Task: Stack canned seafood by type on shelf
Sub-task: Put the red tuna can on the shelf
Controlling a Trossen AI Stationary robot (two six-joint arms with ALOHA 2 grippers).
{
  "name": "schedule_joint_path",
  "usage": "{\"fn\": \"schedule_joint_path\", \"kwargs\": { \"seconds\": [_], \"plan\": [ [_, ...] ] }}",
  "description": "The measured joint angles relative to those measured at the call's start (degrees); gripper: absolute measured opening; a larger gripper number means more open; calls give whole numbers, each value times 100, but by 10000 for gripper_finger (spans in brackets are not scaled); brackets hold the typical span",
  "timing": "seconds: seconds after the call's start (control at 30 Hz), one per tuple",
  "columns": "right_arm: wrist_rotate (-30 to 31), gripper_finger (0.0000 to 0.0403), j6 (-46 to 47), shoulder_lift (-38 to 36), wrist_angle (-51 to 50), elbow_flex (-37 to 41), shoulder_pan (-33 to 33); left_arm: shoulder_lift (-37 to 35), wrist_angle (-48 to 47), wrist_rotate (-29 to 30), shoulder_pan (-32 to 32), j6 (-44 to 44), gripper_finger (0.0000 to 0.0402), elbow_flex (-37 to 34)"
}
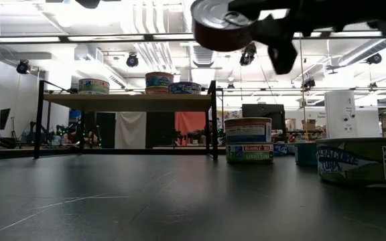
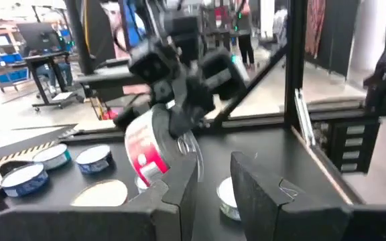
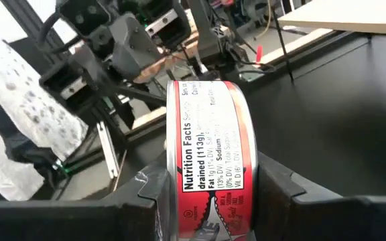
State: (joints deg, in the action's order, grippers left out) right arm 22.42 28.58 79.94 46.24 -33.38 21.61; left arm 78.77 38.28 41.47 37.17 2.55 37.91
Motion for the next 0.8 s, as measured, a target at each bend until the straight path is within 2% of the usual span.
{"fn": "schedule_joint_path", "kwargs": {
  "seconds": [0.23, 0.37, 0.43, 0.6, 0.8],
  "plan": [
    [-647, 130, -163, 453, 111, -438, -608, -1151, -24, 165, -22, 146, 76, -803],
    [-1011, 130, -305, 785, 123, -821, -863, -1548, -36, 169, -21, 50, 76, -1142],
    [-1090, 130, -398, 912, 46, -933, -904, -1657, -26, 139, -17, -194, 76, -1224],
    [-1090, 130, -832, 1099, 102, -1100, -908, -1703, -37, 507, -31, -813, 85, -1307],
    [-1063, 130, -1432, 1154, 80, -1313, -901, -1333, 22, 601, -117, -1370, 120, -1231]
  ]
}}
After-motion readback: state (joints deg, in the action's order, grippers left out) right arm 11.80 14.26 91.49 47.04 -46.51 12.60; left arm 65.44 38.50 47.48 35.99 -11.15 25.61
